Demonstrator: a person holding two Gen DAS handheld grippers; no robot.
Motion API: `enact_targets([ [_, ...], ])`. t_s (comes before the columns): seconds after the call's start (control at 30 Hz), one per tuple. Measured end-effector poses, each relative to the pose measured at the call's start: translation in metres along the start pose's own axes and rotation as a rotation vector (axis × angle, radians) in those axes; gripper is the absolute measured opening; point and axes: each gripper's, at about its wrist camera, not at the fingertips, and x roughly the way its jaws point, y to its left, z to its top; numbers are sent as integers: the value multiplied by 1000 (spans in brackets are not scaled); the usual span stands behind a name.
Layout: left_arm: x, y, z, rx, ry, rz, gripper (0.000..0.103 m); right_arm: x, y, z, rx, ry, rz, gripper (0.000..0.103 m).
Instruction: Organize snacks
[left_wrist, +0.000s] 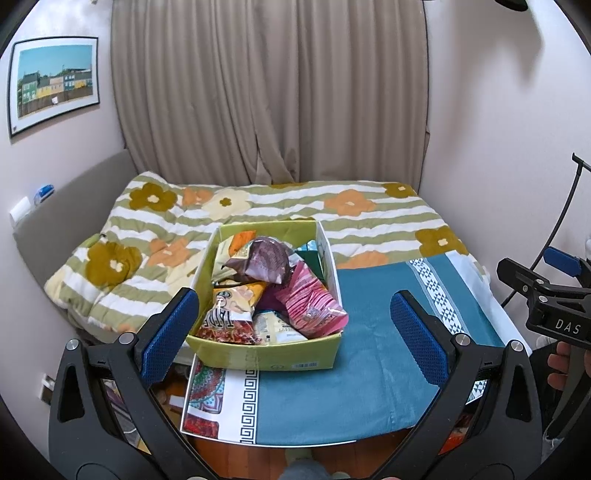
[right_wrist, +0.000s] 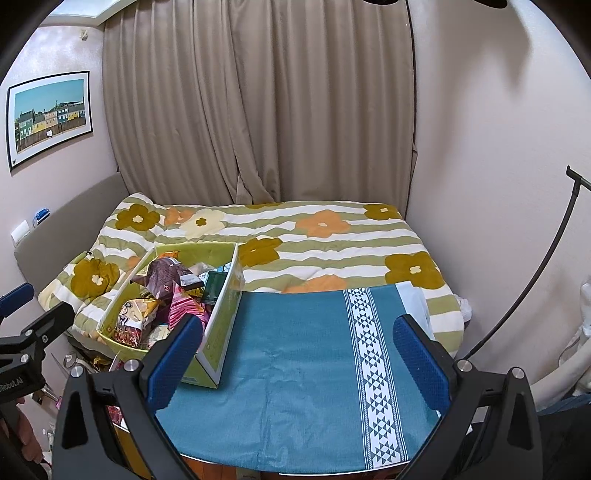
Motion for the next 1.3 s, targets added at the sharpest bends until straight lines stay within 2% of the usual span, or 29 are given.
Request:
enact_targets([
  [0.9,1,-2,1,-5,-4,4,103,3,-2,-1,-1,-2,-3,103],
  [1.13,-9,0,2,-26,-41,25,103,-1,-3,0,2,-13,-7,103],
  [1.3,-10,1,2,-35,-35,29,103,-1,-3,0,2,-14,-7,103],
])
